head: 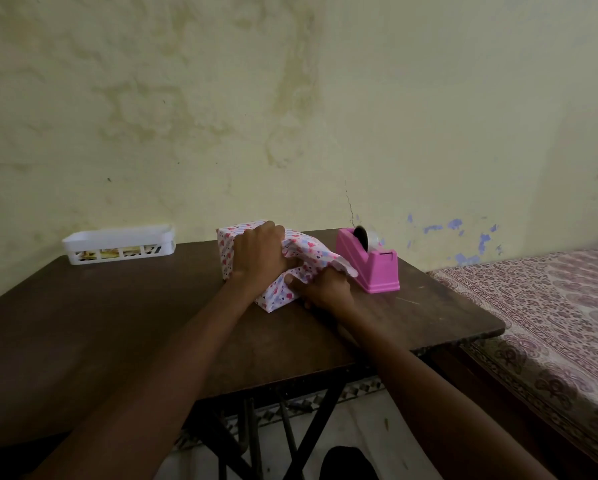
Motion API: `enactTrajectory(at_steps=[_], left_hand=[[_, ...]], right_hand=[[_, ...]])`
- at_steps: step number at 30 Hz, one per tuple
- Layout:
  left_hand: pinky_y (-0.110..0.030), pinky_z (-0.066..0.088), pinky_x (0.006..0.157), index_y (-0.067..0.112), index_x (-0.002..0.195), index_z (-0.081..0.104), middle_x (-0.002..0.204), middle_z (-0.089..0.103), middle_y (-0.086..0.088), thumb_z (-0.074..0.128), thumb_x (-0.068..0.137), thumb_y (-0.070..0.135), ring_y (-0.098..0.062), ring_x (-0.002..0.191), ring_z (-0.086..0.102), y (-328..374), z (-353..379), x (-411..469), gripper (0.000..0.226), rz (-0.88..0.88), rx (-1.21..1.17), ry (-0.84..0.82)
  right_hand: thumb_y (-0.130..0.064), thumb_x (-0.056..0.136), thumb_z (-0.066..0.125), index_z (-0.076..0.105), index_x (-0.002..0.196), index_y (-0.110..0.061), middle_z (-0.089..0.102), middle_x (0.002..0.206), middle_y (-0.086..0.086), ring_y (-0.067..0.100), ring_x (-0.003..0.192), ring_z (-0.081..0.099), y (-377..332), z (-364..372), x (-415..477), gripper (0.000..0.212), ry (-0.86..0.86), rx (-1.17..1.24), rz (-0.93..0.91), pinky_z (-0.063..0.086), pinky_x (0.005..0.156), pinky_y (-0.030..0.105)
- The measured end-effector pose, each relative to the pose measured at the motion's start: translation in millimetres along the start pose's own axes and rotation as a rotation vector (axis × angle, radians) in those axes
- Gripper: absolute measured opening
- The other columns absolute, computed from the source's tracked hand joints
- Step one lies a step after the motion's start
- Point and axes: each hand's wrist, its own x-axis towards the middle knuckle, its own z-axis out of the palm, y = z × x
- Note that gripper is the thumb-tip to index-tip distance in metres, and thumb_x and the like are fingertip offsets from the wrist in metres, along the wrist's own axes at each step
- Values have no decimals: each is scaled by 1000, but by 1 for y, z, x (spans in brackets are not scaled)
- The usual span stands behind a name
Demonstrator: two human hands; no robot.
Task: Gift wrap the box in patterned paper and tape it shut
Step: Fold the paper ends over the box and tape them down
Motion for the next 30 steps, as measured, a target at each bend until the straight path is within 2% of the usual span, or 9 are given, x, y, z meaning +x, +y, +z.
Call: enactTrajectory(at_steps=[6,9,11,15,21,23,26,28,30], left_hand=[[-25,37,68,19,106,68,103,68,-2,57,74,74,-19,91,64,1,-1,-1,64,-1,11,14],[-27,40,70,18,108,68,104,67,-2,57,75,73,-19,92,64,1,-2,-1,65,-8,9,-4],[-28,43,72,18,108,68,104,68,-2,58,74,74,-19,91,64,1,-2,-1,66,-9,1,-4],[-29,47,70,19,102,68,99,68,-2,57,72,75,-20,87,65,1,-1,-2,65,-12,-9,27],[-30,46,68,18,101,68,98,67,-2,58,70,76,-20,86,64,0,-3,-1,67,-7,-13,24],[-30,48,70,18,101,68,99,68,-2,57,71,77,-20,87,65,0,-3,-2,67,-9,-7,34],[-30,47,71,18,102,69,99,68,-2,56,73,76,-20,87,65,0,-2,-2,66,-9,-16,33],[-31,50,71,17,100,69,97,69,-3,57,72,77,-20,85,65,0,-3,-3,67,-9,-37,36],[-30,49,70,18,99,69,96,69,-3,58,72,76,-20,85,65,0,-4,-4,65,-12,-47,45]], right_hand=[[-52,79,73,50,129,-22,66,100,-3,8,60,63,-3,-4,-1,63,6,-34,-30,48,51,15],[-49,80,74,45,138,-16,60,123,6,16,96,64,-7,-5,0,73,-44,-228,-96,55,81,27],[-50,79,75,54,133,-11,59,127,10,24,112,59,-9,-7,2,70,-82,-376,-46,50,95,33],[-51,70,81,64,95,-14,66,100,11,26,90,64,-10,-13,-1,48,-147,-305,51,51,80,34],[-53,84,68,64,104,-5,66,71,7,11,49,54,-9,-7,-8,52,-18,38,71,50,55,25],[-50,84,69,60,113,-7,68,81,8,12,56,59,-11,-6,-8,53,-8,8,29,52,58,24],[-46,83,72,58,120,-9,64,114,10,26,102,65,-13,-8,-6,54,-78,-162,14,53,91,35],[-52,75,77,66,99,-12,68,106,11,29,101,65,-11,-11,-4,48,-76,-302,36,54,87,36],[-53,70,80,67,95,-11,68,103,11,29,99,65,-10,-12,-5,51,-71,-331,55,53,84,36]])
